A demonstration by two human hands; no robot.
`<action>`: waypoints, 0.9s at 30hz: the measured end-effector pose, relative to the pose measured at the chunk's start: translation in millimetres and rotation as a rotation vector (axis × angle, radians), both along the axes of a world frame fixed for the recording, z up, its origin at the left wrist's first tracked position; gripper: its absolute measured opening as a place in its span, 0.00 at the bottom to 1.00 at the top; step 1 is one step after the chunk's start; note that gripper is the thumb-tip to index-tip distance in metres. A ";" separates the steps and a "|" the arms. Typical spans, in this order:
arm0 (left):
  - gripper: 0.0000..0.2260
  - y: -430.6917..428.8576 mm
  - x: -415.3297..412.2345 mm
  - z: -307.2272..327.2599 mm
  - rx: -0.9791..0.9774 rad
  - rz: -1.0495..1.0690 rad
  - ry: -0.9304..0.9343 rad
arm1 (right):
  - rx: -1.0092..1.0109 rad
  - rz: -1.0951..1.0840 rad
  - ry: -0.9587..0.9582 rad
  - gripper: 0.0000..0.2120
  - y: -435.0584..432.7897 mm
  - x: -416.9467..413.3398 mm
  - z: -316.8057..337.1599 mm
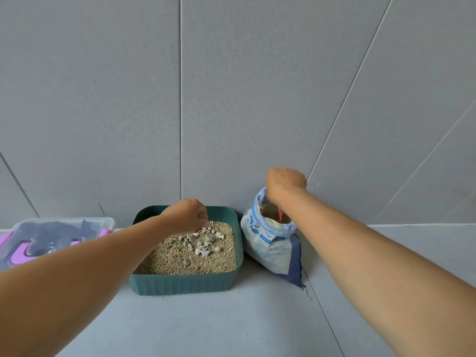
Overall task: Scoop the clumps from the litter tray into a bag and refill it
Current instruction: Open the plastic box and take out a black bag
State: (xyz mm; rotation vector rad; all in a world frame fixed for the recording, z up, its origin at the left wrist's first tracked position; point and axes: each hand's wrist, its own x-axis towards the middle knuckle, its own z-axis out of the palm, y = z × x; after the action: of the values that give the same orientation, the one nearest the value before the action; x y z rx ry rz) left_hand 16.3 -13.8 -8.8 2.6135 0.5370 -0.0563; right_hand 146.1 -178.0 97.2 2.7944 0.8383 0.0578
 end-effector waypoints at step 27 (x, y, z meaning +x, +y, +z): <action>0.10 90.3 -122.8 10.1 0.183 0.359 0.138 | -0.277 1.104 0.103 0.12 50.0 -93.9 -84.4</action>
State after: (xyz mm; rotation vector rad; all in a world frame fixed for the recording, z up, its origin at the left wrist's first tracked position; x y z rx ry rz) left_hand -106.5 76.5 1.3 2.6556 1.0985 -0.0741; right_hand 52.2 -127.9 12.8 1.7883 2.0899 -0.0254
